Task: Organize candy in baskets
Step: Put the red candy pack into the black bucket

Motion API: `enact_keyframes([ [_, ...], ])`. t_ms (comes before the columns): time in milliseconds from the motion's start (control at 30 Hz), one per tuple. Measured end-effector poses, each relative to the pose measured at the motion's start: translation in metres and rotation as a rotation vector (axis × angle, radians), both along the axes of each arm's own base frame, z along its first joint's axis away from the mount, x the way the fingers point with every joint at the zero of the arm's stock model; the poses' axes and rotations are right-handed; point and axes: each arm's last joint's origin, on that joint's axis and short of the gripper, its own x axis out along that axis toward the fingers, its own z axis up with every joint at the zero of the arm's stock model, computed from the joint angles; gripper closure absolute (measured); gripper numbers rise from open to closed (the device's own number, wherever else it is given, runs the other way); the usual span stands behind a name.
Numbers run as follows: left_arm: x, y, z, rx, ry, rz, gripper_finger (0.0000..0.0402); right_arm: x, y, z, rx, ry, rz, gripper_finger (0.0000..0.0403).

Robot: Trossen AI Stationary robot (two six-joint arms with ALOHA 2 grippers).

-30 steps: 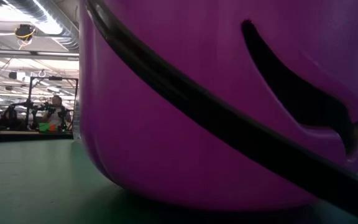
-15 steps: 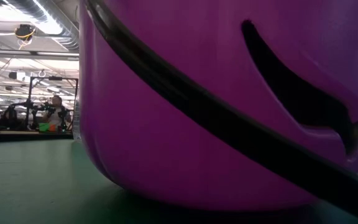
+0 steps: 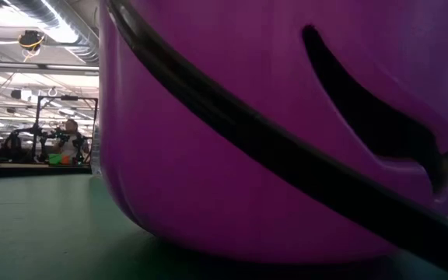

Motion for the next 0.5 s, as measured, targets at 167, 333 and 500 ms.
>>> enact_keyframes([
  [167, 0.0, 0.0, 0.0, 0.0, -0.001, 0.0, 0.0209, -0.016, 0.035, -0.002, 0.09, 0.092, 0.124, 0.0214],
  [333, 0.0, 0.0, 0.0, 0.0, -0.002, 0.0, 0.0209, -0.036, 0.064, 0.001, 0.029, 0.175, 0.143, 0.0214],
  [500, 0.0, 0.0, 0.0, 0.0, -0.001, 0.0, 0.0209, -0.048, 0.088, 0.001, -0.102, 0.301, 0.148, 0.0214],
])
